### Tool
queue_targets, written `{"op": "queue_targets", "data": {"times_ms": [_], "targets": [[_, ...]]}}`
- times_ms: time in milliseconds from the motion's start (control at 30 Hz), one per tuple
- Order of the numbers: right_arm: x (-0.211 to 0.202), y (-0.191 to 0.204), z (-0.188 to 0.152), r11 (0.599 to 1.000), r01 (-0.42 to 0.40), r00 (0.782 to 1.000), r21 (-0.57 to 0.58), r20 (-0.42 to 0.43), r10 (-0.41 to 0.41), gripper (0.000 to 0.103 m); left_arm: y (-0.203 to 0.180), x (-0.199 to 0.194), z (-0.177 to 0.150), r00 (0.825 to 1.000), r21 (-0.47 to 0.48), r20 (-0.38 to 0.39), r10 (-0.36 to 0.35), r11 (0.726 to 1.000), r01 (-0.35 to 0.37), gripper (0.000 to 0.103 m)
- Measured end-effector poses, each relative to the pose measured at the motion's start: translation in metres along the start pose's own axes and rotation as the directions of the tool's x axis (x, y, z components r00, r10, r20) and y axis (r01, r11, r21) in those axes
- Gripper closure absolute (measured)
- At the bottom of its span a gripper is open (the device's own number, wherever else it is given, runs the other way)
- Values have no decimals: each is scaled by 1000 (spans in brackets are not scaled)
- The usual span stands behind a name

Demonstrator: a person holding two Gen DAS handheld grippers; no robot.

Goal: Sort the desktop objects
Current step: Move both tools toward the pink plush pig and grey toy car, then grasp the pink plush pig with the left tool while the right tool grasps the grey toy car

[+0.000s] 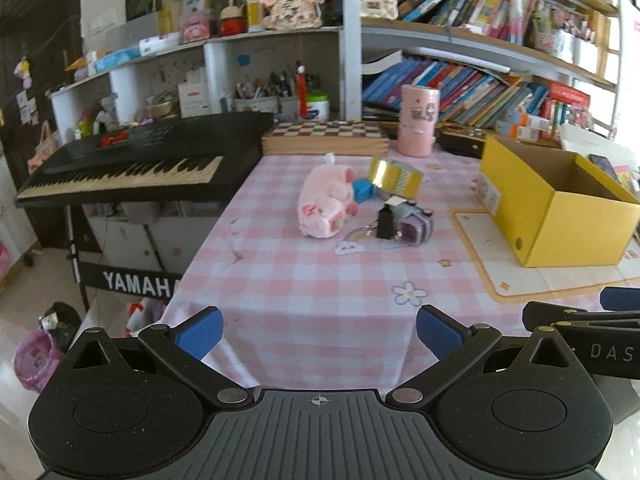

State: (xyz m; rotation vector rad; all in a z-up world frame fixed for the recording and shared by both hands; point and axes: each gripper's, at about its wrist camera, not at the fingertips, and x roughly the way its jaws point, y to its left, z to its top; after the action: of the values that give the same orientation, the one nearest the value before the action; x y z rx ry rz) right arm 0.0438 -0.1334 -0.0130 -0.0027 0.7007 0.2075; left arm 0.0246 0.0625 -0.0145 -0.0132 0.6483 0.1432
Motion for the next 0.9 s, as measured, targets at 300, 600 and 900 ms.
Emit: {"op": "queue_targets", "data": {"times_ms": [300, 600, 900], "targets": [[43, 10, 24, 996, -73, 997, -55, -39, 71, 15, 8, 29, 16, 998, -23, -29, 51, 998, -52, 0], [96, 12, 57, 985, -132, 989, -107, -73, 125, 28, 3, 76, 40, 995, -49, -67, 67, 996, -71, 0], [154, 5, 86, 975, -165, 978, -150, -156, 142, 34, 2, 121, 64, 988, -88, -117, 101, 990, -112, 0]]}}
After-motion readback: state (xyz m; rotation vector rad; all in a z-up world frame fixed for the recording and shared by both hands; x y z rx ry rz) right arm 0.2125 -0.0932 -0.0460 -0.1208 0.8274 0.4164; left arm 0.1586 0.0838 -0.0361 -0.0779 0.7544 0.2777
